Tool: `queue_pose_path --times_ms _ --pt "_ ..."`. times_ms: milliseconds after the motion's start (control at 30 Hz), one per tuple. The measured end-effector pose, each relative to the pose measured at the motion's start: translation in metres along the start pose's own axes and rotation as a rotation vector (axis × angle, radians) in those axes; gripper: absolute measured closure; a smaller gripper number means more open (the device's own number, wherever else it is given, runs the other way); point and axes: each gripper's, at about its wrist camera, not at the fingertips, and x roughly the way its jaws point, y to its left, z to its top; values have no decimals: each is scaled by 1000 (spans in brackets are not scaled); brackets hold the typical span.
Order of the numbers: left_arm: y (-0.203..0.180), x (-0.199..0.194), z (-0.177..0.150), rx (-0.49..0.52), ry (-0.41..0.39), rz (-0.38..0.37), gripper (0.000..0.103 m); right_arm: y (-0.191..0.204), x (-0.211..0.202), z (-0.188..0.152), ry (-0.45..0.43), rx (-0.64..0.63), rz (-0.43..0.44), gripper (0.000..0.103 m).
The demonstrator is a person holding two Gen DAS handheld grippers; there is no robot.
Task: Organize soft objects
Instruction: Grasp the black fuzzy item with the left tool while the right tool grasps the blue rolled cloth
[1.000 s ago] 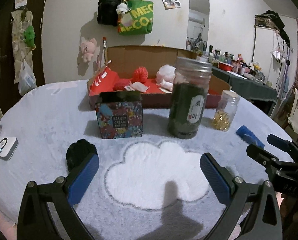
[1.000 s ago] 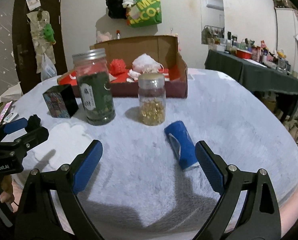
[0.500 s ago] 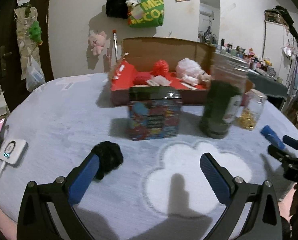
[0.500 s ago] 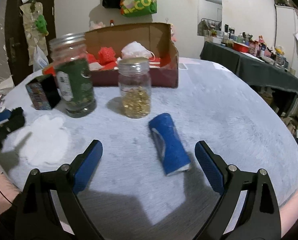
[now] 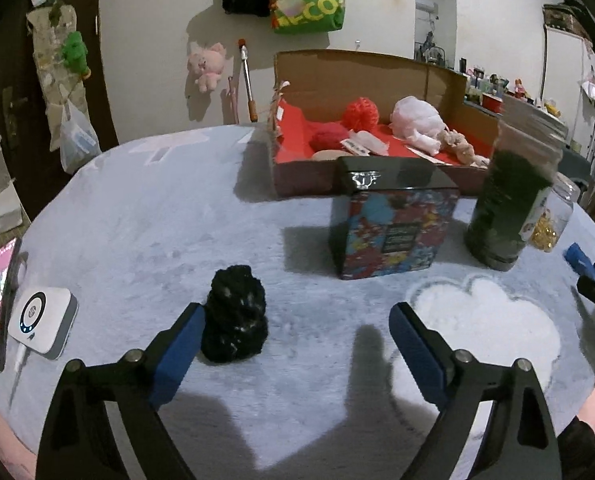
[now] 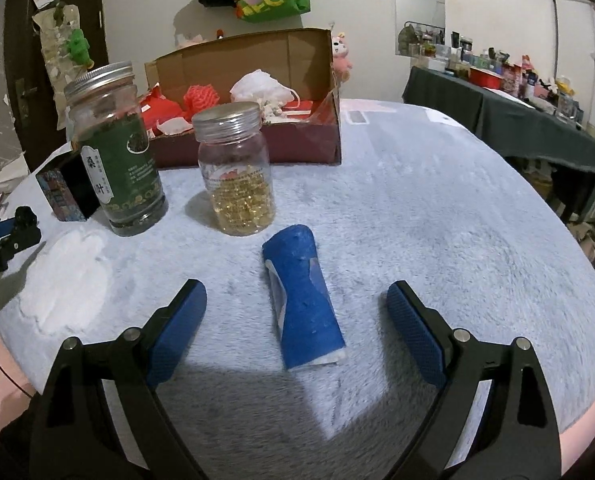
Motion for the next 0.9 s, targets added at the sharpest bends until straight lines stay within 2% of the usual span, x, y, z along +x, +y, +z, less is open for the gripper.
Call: queue_pose_path --times_ms 333,400,467,500,533,600,633,700,800,900 --pt "28 0 -8 -18 16 23 10 0 0 0 -2 -6 2 11" --pt "32 2 -7 -23 19 28 12 0 0 0 -3 -10 -2 11" --pt "35 7 -4 -23 15 11 22 -1 0 0 -4 -13 -3 11" --pt "36 11 -3 -26 23 6 28 -1 0 0 -6 -13 0 17" --pt "37 14 -3 -31 36 0 42 -2 0 -1 -5 -13 2 31" --pt "37 14 -3 -39 31 -5 53 -1 1 -2 -6 -23 -7 46" --pt "35 12 -2 -35 28 -16 70 1 -1 -3 -13 -35 -8 58" --pt "30 9 -1 -43 30 -56 73 3 -4 -4 -25 -36 8 76" --pt "18 2 -1 -50 27 -135 74 8 -14 -3 -53 -29 50 84" --pt "-4 -5 -2 -20 17 -186 74 16 -23 1 -73 -27 99 84"
